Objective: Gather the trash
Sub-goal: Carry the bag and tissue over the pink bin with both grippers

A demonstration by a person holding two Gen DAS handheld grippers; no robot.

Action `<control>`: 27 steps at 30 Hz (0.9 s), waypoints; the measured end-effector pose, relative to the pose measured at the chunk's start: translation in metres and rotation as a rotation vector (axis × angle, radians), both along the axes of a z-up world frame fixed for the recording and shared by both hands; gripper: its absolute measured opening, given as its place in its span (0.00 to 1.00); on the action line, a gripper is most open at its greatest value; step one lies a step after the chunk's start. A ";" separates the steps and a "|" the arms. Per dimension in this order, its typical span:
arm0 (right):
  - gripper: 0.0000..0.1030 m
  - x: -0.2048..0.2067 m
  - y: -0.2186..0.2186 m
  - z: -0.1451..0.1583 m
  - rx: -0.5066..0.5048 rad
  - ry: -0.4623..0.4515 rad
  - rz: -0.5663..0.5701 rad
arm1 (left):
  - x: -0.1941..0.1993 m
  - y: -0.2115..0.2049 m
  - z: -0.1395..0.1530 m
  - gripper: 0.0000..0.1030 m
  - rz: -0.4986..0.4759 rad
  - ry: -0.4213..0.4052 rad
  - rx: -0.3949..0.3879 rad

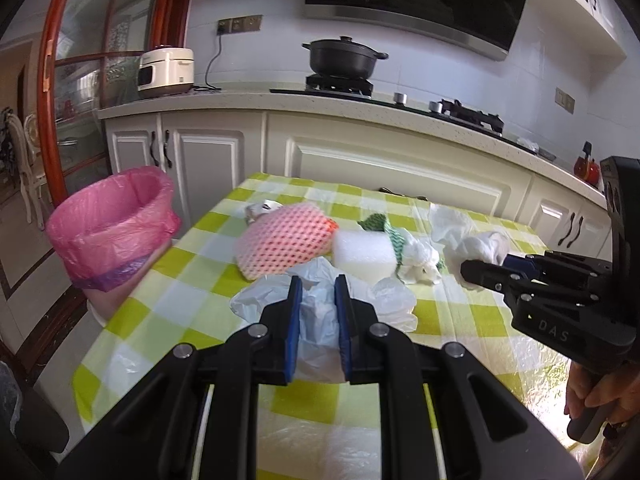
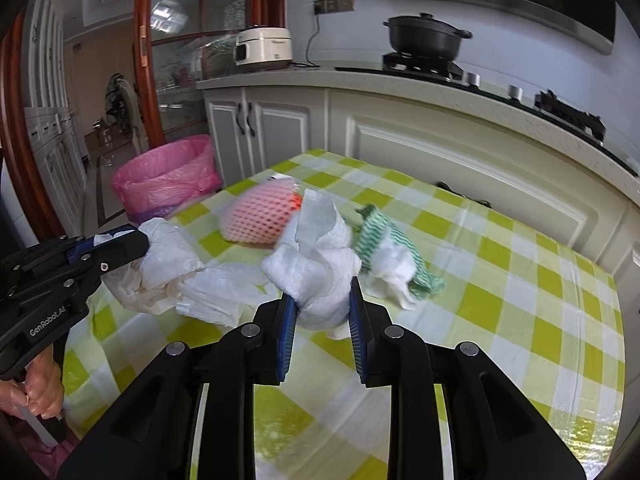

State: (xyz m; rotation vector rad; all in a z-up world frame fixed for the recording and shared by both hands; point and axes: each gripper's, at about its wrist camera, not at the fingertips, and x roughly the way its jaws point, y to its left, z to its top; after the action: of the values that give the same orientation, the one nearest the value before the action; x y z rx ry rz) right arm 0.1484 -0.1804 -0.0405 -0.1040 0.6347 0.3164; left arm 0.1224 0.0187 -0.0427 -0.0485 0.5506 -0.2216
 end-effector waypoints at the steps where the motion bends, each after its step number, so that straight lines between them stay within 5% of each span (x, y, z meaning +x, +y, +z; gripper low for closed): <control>1: 0.23 -0.001 0.006 0.003 0.003 -0.002 0.014 | -0.001 0.004 0.002 0.15 0.007 -0.003 -0.002; 13: 0.23 0.020 0.073 0.026 -0.006 -0.037 0.163 | -0.004 0.051 0.021 0.15 0.103 -0.040 0.016; 27: 0.23 0.086 0.171 0.048 -0.005 -0.063 0.347 | 0.036 0.129 0.046 0.16 0.273 -0.073 0.050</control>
State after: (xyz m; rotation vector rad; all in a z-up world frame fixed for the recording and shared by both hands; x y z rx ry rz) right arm 0.2345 -0.0098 0.0075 -0.2288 0.5534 0.6445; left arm 0.1581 0.1478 0.0035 -0.0667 0.4707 0.0564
